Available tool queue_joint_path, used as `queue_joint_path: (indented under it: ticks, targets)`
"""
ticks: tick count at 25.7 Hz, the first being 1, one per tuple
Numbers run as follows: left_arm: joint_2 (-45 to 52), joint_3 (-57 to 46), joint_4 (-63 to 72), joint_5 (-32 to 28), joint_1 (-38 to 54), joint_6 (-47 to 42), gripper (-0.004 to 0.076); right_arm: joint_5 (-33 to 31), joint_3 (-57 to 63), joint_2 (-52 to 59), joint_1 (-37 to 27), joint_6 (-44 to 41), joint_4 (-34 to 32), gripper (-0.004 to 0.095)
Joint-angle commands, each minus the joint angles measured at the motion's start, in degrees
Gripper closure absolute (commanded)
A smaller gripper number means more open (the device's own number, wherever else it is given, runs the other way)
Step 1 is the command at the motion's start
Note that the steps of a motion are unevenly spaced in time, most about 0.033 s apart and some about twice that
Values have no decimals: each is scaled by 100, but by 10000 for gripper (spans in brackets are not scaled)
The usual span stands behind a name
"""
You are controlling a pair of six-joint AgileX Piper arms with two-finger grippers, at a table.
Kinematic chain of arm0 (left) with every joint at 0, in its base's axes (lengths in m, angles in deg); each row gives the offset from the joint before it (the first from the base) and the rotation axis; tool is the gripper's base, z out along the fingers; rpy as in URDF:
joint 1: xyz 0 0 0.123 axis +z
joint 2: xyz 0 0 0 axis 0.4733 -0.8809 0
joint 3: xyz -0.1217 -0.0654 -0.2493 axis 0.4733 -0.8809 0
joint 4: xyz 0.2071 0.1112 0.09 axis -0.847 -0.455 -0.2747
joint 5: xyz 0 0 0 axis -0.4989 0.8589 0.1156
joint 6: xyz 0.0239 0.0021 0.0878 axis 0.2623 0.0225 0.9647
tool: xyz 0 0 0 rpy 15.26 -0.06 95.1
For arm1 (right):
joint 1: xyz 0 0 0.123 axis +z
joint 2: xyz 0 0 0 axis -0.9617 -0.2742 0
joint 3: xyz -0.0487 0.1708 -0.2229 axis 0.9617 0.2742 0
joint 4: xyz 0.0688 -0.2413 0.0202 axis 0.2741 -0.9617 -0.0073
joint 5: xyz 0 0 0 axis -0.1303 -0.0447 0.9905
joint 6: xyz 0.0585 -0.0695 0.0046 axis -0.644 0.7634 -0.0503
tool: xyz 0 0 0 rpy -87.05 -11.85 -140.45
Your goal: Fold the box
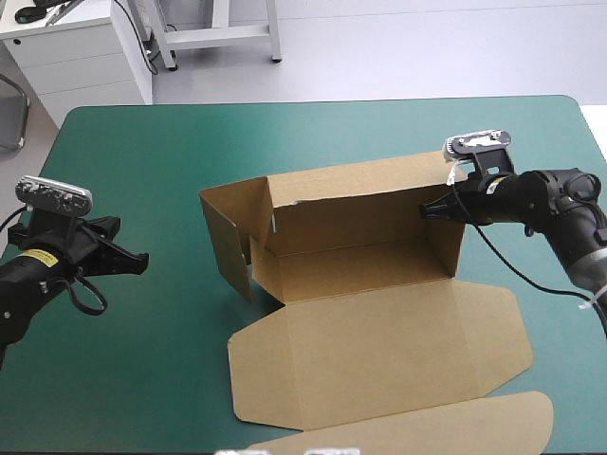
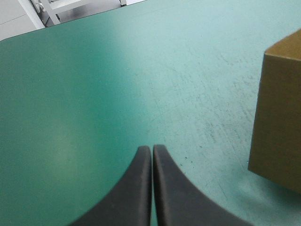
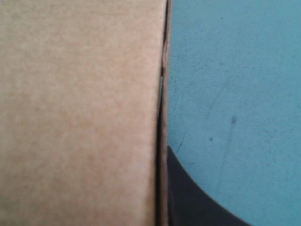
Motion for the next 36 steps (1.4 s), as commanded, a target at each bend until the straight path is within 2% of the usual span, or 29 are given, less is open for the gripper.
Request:
queue_joint_path:
  ticks: [1,11,19,24,26,33,36]
  targets:
    - [72,137,84,-439,1,-13,731,-572,-235,214,0,76,307,922]
    - [72,137,62,-498,1,-13,731,-1806,-249,-213,0,89,285,922]
    - [72,137,82,-574,1,-13,731,-979,-766,-1094,0,65,285,922]
    - [72,137,145,-574,1,-13,731,-1078,-1919,-2142,0,65,285,922]
    - [72,137,145,-574,1,-13,731,-1250,-2384,-2528,0,65,306,893]
    - [72,137,145,-574,1,-13,731,-1422,-3212,-2859,0,238,498,282]
    - [72,137,123,-584,1,-13,731,-1788,-3612,-2859,0,168,477,132]
